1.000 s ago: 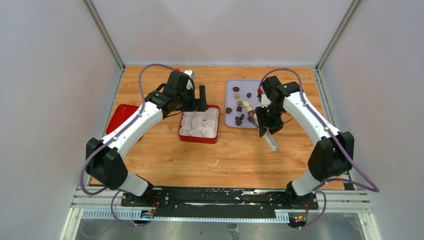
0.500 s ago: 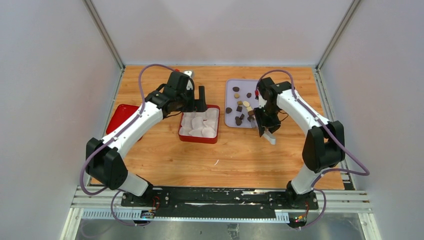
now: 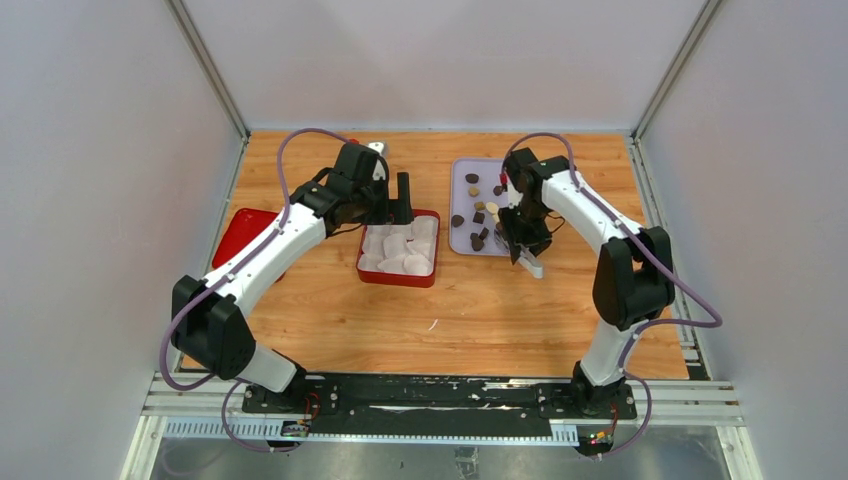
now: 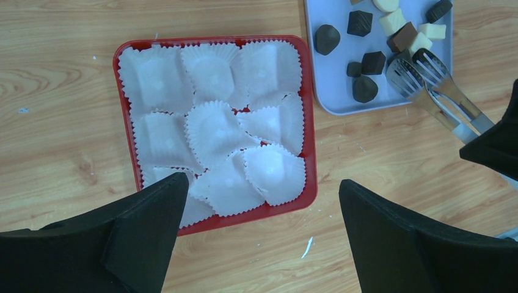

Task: Pack the chocolate

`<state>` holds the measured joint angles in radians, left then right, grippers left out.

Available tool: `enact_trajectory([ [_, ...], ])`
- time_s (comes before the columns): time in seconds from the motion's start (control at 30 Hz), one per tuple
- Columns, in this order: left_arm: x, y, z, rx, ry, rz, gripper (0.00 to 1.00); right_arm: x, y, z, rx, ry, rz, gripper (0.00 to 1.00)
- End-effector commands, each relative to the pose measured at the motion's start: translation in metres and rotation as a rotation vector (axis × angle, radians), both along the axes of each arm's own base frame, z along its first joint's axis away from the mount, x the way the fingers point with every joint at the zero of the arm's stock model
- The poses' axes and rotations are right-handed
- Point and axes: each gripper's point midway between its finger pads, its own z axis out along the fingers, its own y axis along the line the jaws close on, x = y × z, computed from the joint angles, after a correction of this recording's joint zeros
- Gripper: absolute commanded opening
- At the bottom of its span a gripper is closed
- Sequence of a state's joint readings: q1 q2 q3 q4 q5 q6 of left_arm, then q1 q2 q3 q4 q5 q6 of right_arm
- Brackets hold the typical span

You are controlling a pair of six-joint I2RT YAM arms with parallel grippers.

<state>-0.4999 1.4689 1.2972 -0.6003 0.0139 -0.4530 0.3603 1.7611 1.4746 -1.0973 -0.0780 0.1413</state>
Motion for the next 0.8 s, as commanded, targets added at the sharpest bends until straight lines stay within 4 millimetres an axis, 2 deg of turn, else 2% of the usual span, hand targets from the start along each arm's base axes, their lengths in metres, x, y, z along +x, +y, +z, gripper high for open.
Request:
enact_trajectory([
  [0.0, -0.001, 0.001, 0.003, 0.008, -0.013, 0.0, 1.0, 0.013, 0.004, 0.001, -0.023, -0.019, 0.037, 0.47],
  [0.27, -0.001, 0.006, 0.004, 0.026, -0.022, 0.017, 1.0, 0.022, 0.008, 0.001, -0.018, -0.018, 0.051, 0.45],
  [0.77, 0.003, 0.007, 0.006, 0.041, -0.028, 0.015, 1.0, 0.011, 0.006, 0.027, -0.019, -0.047, 0.052, 0.12],
])
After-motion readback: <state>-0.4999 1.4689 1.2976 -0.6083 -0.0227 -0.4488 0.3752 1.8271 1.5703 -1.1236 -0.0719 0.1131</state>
